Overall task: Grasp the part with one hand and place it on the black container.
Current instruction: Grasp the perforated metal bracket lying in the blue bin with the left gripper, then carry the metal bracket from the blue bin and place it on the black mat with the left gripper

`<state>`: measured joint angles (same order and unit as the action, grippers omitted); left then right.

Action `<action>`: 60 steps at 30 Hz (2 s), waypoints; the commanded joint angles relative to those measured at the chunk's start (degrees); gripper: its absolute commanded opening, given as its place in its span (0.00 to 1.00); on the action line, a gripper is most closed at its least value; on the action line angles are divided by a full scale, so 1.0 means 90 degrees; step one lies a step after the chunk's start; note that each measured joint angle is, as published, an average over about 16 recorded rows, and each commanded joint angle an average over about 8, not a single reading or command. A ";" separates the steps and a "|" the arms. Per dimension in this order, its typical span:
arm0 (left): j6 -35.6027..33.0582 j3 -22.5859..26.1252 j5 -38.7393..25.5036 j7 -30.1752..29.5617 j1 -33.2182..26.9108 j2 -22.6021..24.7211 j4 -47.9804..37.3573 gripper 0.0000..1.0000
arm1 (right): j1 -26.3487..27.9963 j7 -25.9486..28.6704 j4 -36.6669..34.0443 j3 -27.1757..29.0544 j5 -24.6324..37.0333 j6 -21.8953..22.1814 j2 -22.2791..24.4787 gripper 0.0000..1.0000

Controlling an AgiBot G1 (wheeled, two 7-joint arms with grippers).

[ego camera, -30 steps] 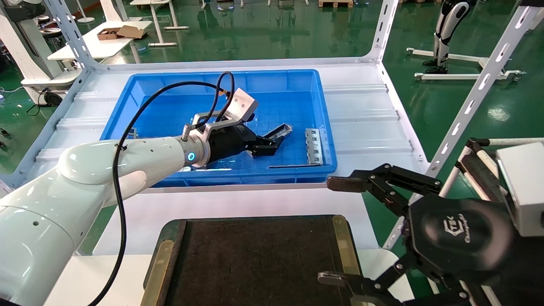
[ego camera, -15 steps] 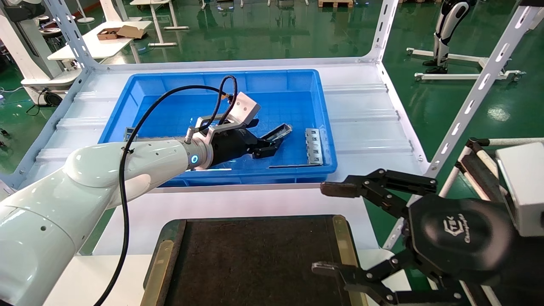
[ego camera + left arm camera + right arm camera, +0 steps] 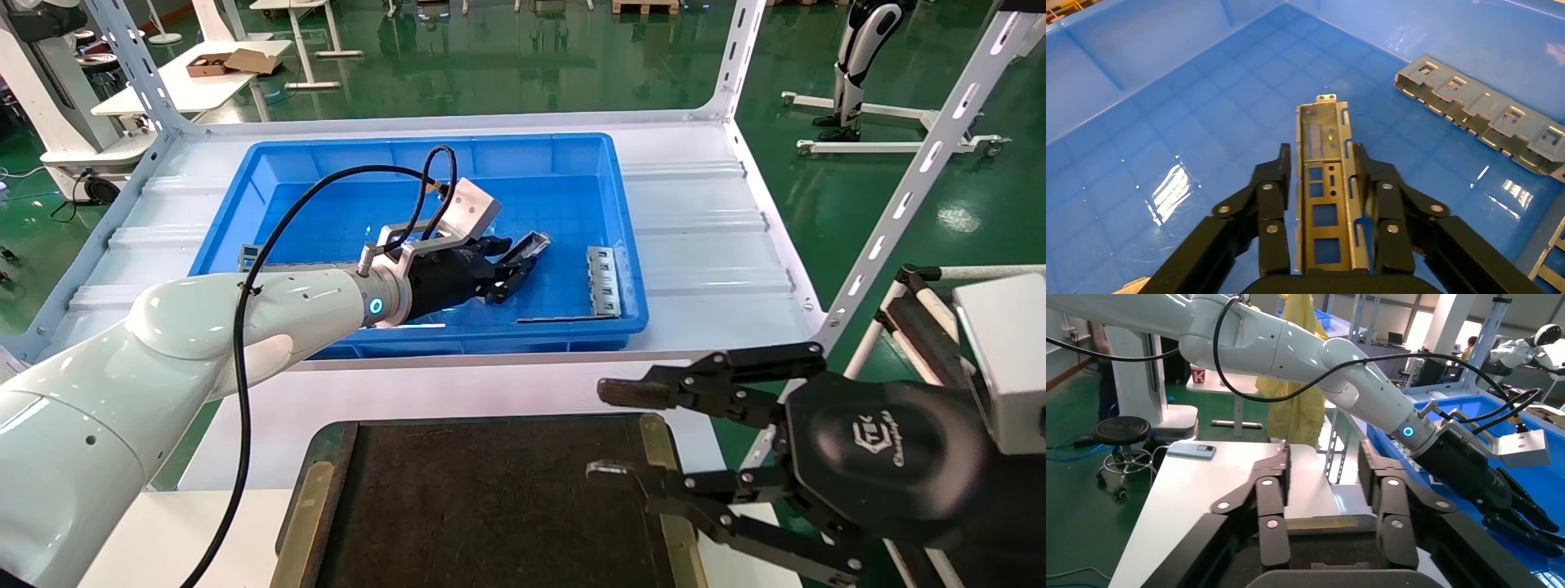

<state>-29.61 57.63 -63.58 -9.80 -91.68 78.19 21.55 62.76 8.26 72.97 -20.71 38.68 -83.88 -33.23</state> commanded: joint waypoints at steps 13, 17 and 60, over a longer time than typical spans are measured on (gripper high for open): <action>0.0120 0.0427 0.0449 -0.0083 -0.0076 -0.0007 -0.0018 0.00 | 0.0000 -0.0001 0.0000 -0.0001 -0.0001 0.0000 0.0000 0.00; 0.0102 0.0454 0.0644 -0.0115 -0.0172 -0.0024 -0.0021 0.00 | 0.0000 -0.0001 0.0000 -0.0002 -0.0001 0.0001 0.0001 0.00; -0.1390 0.0284 0.2101 -0.1269 0.1690 -0.3531 0.5523 0.00 | 0.0001 -0.0003 0.0000 -0.0005 -0.0004 0.0002 0.0002 0.00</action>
<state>-41.95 60.39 -44.91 -21.17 -76.68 47.06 69.90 62.78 8.24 72.97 -20.76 38.65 -83.86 -33.21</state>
